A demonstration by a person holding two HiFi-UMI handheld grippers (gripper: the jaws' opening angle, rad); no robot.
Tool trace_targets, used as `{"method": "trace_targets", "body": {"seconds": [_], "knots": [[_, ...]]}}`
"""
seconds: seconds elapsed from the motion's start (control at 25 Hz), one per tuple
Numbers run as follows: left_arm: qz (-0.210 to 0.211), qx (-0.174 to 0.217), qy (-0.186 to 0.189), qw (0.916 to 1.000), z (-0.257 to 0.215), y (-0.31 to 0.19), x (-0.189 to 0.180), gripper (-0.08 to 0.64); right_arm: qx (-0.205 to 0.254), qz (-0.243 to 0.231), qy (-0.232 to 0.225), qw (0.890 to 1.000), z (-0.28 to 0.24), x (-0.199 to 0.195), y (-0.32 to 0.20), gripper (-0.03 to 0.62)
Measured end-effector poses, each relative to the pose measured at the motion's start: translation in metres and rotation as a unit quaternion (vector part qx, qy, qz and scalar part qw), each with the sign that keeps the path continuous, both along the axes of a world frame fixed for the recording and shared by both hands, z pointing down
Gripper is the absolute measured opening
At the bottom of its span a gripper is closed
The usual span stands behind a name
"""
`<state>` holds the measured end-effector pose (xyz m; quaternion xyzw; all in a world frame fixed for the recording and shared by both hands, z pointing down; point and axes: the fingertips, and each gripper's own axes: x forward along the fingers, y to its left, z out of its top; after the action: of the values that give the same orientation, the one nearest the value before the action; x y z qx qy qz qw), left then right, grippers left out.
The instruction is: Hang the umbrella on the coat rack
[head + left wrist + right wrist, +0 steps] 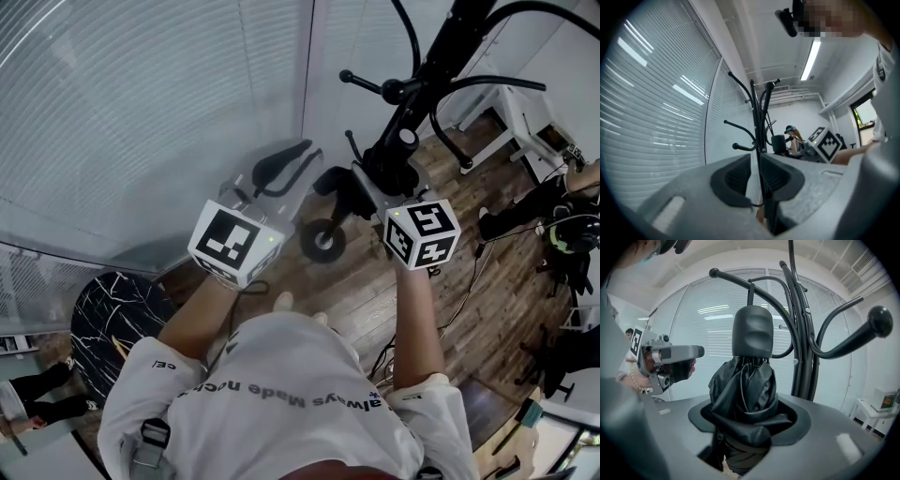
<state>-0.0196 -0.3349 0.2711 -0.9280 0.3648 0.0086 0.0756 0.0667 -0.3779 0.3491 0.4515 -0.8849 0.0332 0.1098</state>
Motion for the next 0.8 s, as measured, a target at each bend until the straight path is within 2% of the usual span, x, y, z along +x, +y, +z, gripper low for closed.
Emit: {"method": "trace_targets", "body": {"seconds": [0.28, 0.44, 0.56, 0.8], "knots": [[0.003, -0.011, 0.001, 0.9999, 0.009, 0.003, 0.001, 0.062, 0.017, -0.003, 0.002, 1.0, 0.007, -0.002, 0.008, 0.327], [0.007, -0.016, 0.007, 0.9998, 0.013, 0.009, 0.006, 0.063, 0.034, 0.015, -0.006, 0.999, 0.0, 0.011, 0.022, 0.334], [0.009, -0.019, 0.014, 0.9997, 0.014, 0.015, 0.006, 0.062, 0.051, 0.029, -0.013, 0.998, -0.007, 0.023, 0.041, 0.317], [0.01, -0.03, 0.031, 0.999, 0.019, 0.034, -0.001, 0.062, 0.087, 0.036, -0.03, 0.995, -0.029, 0.033, 0.091, 0.22]]}}
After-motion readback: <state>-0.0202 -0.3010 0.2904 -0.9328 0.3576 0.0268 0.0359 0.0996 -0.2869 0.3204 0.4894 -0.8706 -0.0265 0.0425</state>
